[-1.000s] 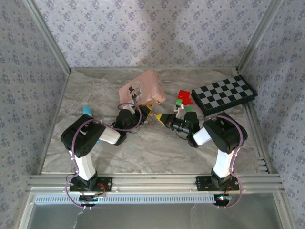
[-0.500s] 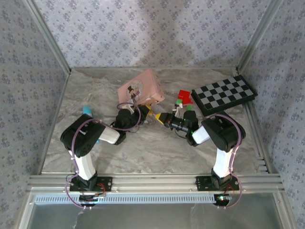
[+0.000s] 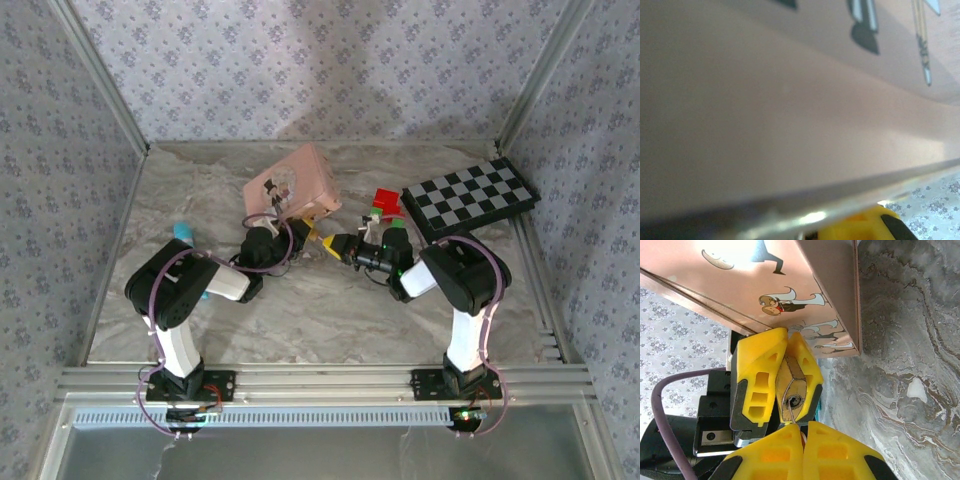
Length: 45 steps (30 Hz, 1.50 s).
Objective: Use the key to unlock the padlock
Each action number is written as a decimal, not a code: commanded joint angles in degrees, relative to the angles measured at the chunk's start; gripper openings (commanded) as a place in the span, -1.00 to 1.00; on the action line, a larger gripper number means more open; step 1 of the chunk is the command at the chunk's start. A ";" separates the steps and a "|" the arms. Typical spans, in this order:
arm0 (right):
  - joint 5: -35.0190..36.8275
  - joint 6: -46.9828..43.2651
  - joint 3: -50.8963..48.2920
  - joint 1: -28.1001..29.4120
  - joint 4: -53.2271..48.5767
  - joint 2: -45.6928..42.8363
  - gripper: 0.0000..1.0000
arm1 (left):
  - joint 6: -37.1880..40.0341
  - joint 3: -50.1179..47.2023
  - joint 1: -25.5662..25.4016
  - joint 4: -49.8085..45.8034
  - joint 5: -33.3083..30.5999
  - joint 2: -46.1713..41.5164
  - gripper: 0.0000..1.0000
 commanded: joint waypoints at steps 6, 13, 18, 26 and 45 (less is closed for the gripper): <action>-2.36 1.21 2.20 1.31 4.08 1.18 -1.00 | 0.03 0.54 -1.57 3.58 4.36 -1.94 -1.00; -1.58 2.40 2.12 1.29 4.08 1.39 -1.00 | -0.24 0.51 -1.58 4.91 4.75 -1.93 -1.00; -1.62 3.61 2.36 1.12 4.04 0.60 -1.00 | -0.24 0.57 -1.75 5.58 4.88 -1.93 -1.00; -3.33 11.45 4.30 0.46 4.07 0.03 -1.00 | 1.13 1.08 -1.93 7.66 6.93 -1.66 -1.00; -11.53 16.59 7.21 -2.27 3.39 -4.27 -1.00 | 8.78 3.32 -1.10 4.61 21.55 -0.98 -1.00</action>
